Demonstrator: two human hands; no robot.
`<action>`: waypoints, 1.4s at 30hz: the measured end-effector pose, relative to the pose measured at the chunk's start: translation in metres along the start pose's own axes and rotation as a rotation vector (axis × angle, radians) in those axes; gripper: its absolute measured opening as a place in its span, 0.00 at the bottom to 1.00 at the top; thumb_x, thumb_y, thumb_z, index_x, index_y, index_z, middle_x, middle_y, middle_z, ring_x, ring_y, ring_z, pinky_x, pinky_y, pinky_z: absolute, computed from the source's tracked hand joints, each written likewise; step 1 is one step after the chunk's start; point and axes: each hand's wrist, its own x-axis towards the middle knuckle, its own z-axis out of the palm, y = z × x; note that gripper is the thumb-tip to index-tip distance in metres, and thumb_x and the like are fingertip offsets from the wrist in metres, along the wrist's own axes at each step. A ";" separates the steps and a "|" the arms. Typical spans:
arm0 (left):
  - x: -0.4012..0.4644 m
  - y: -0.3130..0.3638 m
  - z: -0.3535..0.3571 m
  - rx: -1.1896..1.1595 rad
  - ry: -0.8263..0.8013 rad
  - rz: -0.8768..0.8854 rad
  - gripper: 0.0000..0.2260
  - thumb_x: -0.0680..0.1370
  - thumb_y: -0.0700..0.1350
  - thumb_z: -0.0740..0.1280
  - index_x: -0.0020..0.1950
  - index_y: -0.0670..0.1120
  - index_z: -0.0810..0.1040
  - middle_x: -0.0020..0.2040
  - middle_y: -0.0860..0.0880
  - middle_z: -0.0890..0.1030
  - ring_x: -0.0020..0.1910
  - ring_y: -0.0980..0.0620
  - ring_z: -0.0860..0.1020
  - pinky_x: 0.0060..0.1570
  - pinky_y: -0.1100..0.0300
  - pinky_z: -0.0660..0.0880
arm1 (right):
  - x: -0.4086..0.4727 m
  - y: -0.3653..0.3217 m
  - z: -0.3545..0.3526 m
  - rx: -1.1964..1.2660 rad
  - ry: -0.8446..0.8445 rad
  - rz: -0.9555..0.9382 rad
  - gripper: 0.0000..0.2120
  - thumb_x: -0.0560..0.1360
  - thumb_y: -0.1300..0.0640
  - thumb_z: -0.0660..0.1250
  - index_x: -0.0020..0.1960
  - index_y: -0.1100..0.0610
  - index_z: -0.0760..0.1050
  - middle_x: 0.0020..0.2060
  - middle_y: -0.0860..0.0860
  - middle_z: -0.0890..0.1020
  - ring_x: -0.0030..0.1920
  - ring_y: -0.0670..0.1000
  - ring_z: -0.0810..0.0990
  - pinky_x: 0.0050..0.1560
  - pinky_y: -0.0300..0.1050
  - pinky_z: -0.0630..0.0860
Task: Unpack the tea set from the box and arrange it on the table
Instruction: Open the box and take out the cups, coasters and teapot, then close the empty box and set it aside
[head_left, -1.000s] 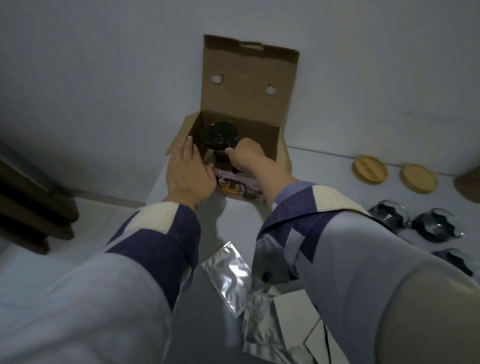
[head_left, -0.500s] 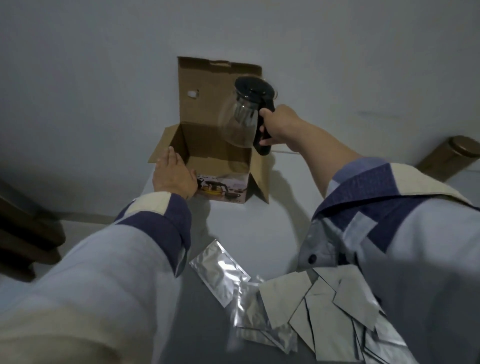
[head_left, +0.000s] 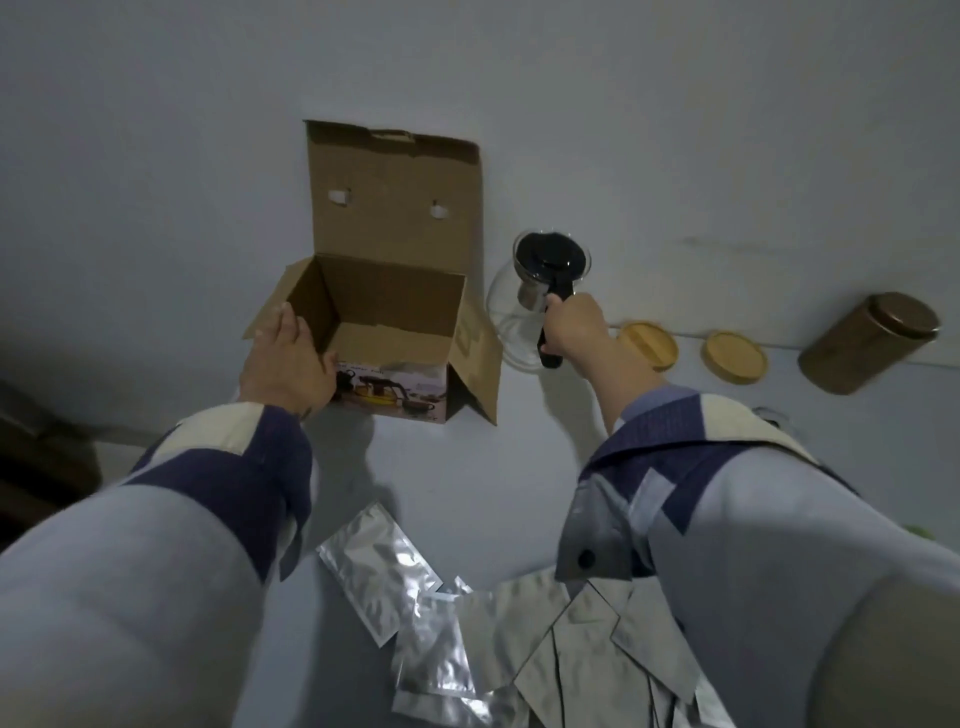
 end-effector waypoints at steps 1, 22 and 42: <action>-0.001 0.001 0.000 0.007 0.003 0.000 0.29 0.82 0.54 0.46 0.74 0.32 0.59 0.74 0.35 0.62 0.76 0.40 0.56 0.74 0.50 0.56 | -0.003 0.004 0.002 -0.016 -0.038 0.011 0.20 0.80 0.53 0.55 0.61 0.68 0.72 0.57 0.65 0.78 0.58 0.64 0.78 0.59 0.59 0.77; -0.002 -0.001 0.006 -0.114 0.043 0.010 0.30 0.83 0.54 0.45 0.78 0.35 0.49 0.79 0.38 0.47 0.79 0.44 0.46 0.78 0.51 0.48 | 0.004 0.035 0.023 -0.194 0.059 0.110 0.28 0.82 0.48 0.53 0.72 0.69 0.58 0.69 0.64 0.69 0.69 0.62 0.69 0.66 0.50 0.66; 0.004 -0.077 0.021 -0.655 0.278 0.036 0.26 0.79 0.56 0.59 0.74 0.44 0.65 0.74 0.44 0.66 0.73 0.44 0.63 0.71 0.49 0.64 | -0.088 -0.003 0.149 0.528 -0.072 0.593 0.17 0.77 0.46 0.54 0.50 0.57 0.75 0.35 0.57 0.77 0.22 0.54 0.72 0.31 0.47 0.75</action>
